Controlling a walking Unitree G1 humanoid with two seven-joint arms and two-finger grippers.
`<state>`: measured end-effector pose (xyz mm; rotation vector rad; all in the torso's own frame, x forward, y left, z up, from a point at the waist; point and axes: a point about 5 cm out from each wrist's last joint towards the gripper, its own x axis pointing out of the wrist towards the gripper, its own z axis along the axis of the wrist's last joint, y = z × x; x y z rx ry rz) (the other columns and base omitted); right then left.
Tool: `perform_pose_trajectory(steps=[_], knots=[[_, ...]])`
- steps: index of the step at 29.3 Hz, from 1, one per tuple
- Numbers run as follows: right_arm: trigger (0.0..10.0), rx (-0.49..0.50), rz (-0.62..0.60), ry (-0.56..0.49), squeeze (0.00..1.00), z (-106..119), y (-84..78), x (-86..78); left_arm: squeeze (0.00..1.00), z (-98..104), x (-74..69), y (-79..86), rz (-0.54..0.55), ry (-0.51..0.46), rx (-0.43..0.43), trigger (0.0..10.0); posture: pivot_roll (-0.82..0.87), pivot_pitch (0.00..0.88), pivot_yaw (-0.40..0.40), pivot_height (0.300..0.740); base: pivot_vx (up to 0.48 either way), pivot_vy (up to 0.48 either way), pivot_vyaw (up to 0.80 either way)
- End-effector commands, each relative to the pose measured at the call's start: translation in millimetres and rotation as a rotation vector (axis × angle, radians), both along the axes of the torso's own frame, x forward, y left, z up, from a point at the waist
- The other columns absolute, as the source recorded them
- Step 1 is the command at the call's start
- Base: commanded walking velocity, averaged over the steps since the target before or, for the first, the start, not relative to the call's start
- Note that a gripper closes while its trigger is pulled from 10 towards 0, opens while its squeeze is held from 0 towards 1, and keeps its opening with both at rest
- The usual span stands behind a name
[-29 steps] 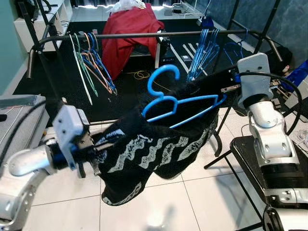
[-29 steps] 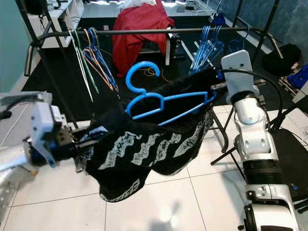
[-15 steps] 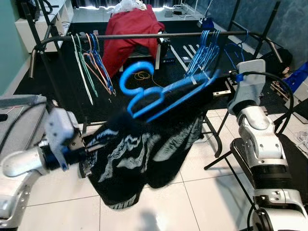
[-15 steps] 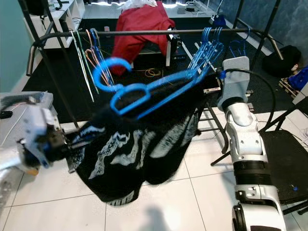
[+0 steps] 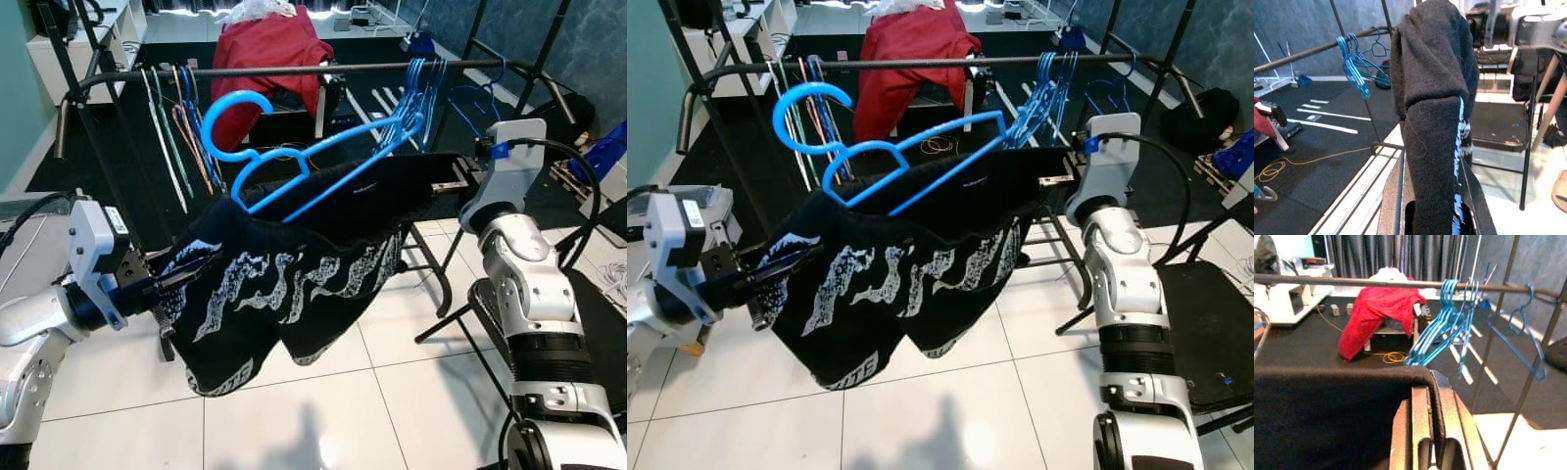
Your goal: Hang hanger
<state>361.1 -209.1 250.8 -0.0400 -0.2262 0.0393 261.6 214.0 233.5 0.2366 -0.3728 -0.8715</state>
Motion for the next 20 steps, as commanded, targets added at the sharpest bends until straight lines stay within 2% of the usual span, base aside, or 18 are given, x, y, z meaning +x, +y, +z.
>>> perform_pose_trajectory(steps=[1,2,3,5,6,8,9,10,11,12,13,14,16,17,18,19,20], knots=[[0.0,0.048,-0.012,0.009,0.00,-3.1,-4.6,-3.5,0.00,2.6,0.8,0.4,0.009,-0.029,-0.045,10.0,-0.11,0.136,-0.025,0.740,0.000,0.000,0.00],[0.0,0.048,-0.012,0.009,0.00,-3.1,-4.6,-3.5,0.00,2.6,0.8,0.4,0.009,-0.029,-0.045,10.0,-0.11,0.136,-0.025,0.740,0.000,0.000,0.00],[0.0,0.060,0.039,0.029,0.00,-8.4,3.5,-3.9,0.00,4.1,2.2,-2.1,0.019,-0.037,-0.088,10.0,-0.11,0.136,-0.025,0.740,0.000,0.000,0.00],[0.0,0.060,0.039,0.029,0.00,-8.4,3.5,-3.9,0.00,4.1,2.2,-2.1,0.019,-0.037,-0.088,10.0,-0.11,0.136,-0.025,0.740,0.000,0.000,0.00],[0.0,0.028,0.151,0.071,0.00,-17.3,22.8,-6.6,0.00,8.2,4.8,-8.5,0.037,-0.055,-0.165,10.0,-0.11,0.131,-0.023,0.740,0.000,0.000,0.00],[0.0,0.028,0.151,0.071,0.00,-17.3,22.8,-6.6,0.00,8.2,4.8,-8.5,0.037,-0.055,-0.165,10.0,-0.11,0.131,-0.023,0.740,0.000,0.000,0.00],[2.4,-0.010,0.318,0.103,0.00,-27.1,51.2,-15.4,0.00,9.7,10.4,-19.8,0.075,-0.061,-0.237,10.0,-0.10,0.130,-0.023,0.740,0.000,0.000,0.00],[2.4,-0.010,0.318,0.103,0.00,-27.1,51.2,-15.4,0.00,9.7,10.4,-19.8,0.075,-0.061,-0.237,10.0,-0.10,0.130,-0.023,0.740,0.000,0.000,0.00],[10.0,-0.008,0.453,0.125,1.00,-32.1,70.2,-24.0,0.00,11.1,17.0,-28.6,0.125,-0.063,-0.281,10.0,-0.10,0.130,-0.020,0.740,0.000,0.000,0.00],[10.0,-0.045,0.551,0.142,1.00,-35.3,78.0,-32.2,0.00,13.0,24.0,-30.9,0.190,-0.069,-0.293,10.0,-0.10,0.130,-0.018,0.740,0.000,0.000,0.00],[10.0,-0.045,0.551,0.142,1.00,-35.3,78.0,-32.2,0.00,13.0,24.0,-30.9,0.190,-0.069,-0.293,10.0,-0.10,0.130,-0.018,0.740,0.000,0.000,0.00],[10.0,-0.085,0.610,0.154,1.00,-36.9,77.5,-37.8,0.00,14.9,29.3,-28.9,0.243,-0.077,-0.284,10.0,-0.10,0.128,-0.015,0.740,0.000,0.000,0.00],[10.0,-0.085,0.610,0.154,1.00,-36.9,77.5,-37.8,0.00,14.9,29.3,-28.9,0.243,-0.077,-0.284,10.0,-0.10,0.128,-0.015,0.740,0.000,0.000,0.00],[10.0,-0.154,0.649,0.168,1.00,-39.2,66.6,-44.0,0.00,16.9,33.9,-21.4,0.296,-0.094,-0.232,10.0,-0.10,0.127,-0.012,0.740,0.000,0.000,0.00],[10.0,-0.154,0.649,0.168,1.00,-39.2,66.6,-44.0,0.00,16.9,33.9,-21.4,0.296,-0.094,-0.232,10.0,-0.10,0.127,-0.012,0.740,0.000,0.000,0.00],[10.0,-0.204,0.672,0.186,1.00,-41.1,50.7,-51.4,0.00,18.9,36.1,-13.9,0.324,-0.115,-0.143,10.0,-0.10,0.126,-0.007,0.740,0.000,0.000,0.00],[10.0,-0.204,0.672,0.186,1.00,-41.1,50.7,-51.4,0.00,18.9,36.1,-13.9,0.324,-0.115,-0.143,10.0,-0.10,0.126,-0.007,0.740,0.000,0.000,0.00]])
